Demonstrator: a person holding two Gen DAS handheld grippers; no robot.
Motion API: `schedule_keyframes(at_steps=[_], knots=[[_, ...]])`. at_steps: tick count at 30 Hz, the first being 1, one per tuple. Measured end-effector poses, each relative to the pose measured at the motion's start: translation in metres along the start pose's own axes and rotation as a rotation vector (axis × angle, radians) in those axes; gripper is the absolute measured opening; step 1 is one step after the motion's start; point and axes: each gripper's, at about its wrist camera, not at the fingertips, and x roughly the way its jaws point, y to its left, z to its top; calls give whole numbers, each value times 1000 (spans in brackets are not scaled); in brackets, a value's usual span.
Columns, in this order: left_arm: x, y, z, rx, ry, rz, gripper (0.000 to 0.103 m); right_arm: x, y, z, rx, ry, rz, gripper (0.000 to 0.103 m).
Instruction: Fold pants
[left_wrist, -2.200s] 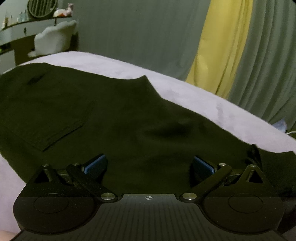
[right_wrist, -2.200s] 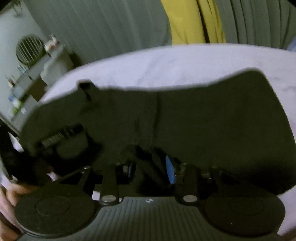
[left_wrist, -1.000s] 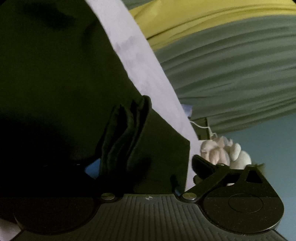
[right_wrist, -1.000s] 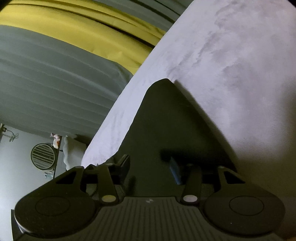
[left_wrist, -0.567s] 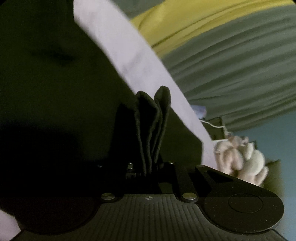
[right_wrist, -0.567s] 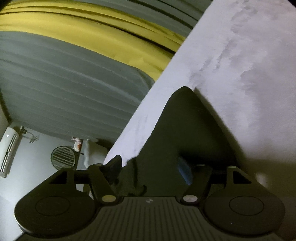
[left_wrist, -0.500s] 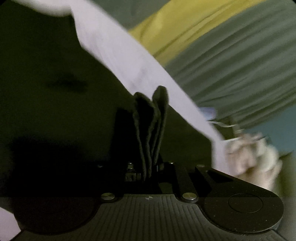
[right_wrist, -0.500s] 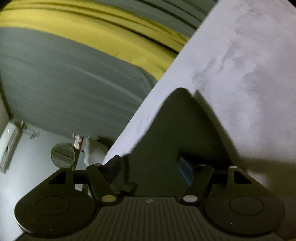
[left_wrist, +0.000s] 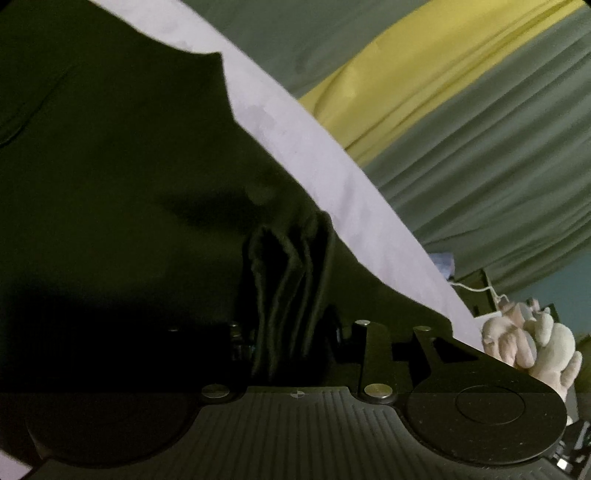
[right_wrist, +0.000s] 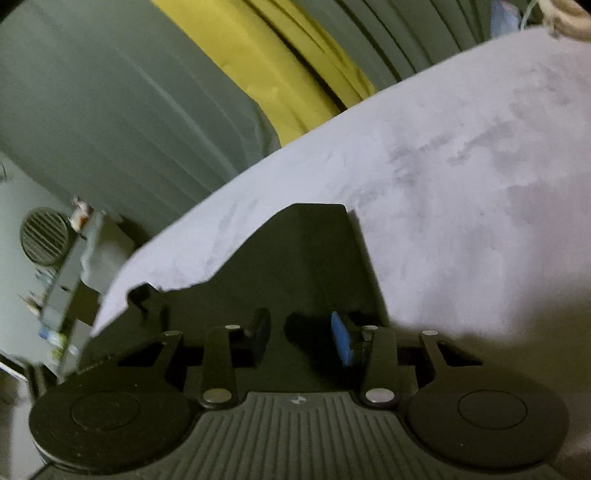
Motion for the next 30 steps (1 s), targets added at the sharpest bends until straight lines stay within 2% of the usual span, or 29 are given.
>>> schedule_keyframes(at_steps=[2, 5, 7, 9, 11, 20, 30], knots=[[-3, 4, 1, 27, -11, 7, 22, 2, 0, 0, 3, 1, -11, 37], [-8, 2, 4, 53, -14, -2, 16, 2, 1, 0, -7, -7, -20, 38], [-12, -3, 3, 77, -27, 0, 16, 1, 3, 0, -18, -6, -22, 40], [-18, -5, 4, 104, -43, 13, 15, 1, 5, 0, -27, -5, -13, 50], [-19, -6, 5, 113, -56, 18, 15, 1, 7, 0, -38, -5, -13, 54], [-20, -7, 6, 109, -86, 23, 15, 4, 9, 2, -46, -3, -26, 55], [-32, -16, 3, 177, -132, 39, 15, 5, 10, 2, -56, -6, -25, 59]])
